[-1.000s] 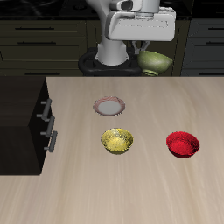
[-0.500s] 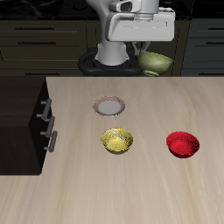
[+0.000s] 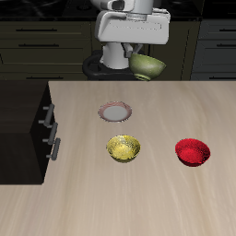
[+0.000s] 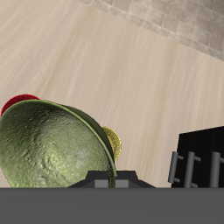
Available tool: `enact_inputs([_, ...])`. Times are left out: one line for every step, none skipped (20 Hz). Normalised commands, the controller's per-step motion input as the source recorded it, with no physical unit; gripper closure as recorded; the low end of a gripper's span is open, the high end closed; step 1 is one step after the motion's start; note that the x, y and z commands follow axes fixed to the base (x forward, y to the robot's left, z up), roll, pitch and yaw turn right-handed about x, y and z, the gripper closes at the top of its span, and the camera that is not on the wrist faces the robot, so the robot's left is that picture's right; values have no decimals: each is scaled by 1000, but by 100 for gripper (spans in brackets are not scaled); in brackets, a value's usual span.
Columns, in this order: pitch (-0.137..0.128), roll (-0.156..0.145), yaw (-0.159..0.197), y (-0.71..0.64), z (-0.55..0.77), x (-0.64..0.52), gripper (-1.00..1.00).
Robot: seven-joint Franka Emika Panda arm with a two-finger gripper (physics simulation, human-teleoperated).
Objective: Place the green bowl on top of the wooden cabinet
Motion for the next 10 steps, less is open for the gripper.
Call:
enact_inputs([-17,-40,-17,-309,19,-79,100])
enact_inputs([19,-26,42,52,-141,73,100])
enact_inputs([68,-63,-18,-676,-135,-141,100])
enact_inputs([18,26,-33,67,-57,126,100])
enact_inputs([31,-88,18,-385,-98,30,100])
enact_inputs([-30,-51,-52,-835,51,-162,100])
enact_inputs([-29,-61,-53,-73,76,99,100])
enact_inputs([-36,-86,14,-530,55,32,100])
enact_inputs([25,-74,-77,-512,-77,8,100])
enact_inputs([-1,-23,-28,-409,10,-18,100])
